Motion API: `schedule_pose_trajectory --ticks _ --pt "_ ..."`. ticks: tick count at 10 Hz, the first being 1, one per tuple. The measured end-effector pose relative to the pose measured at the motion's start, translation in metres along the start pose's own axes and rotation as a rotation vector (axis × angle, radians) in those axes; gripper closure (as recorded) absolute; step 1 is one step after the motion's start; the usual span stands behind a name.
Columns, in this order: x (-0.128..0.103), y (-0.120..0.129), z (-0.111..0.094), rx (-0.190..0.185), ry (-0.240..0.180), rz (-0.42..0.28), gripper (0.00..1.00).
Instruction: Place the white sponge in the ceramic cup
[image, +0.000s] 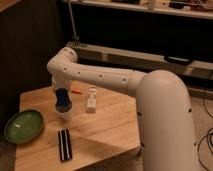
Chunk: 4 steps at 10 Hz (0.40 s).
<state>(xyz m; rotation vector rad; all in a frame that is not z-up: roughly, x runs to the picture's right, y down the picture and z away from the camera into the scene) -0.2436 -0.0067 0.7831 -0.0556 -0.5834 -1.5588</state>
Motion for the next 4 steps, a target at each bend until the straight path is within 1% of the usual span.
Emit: schedule_pose_trajectory --ticks 2,4 --pt "-0.0016 -0.0020 0.0011 -0.006 0.000 -0.011 0.20" --pt "-0.0009 0.0007 -0.0012 -0.013 0.014 -0.020 0.20"
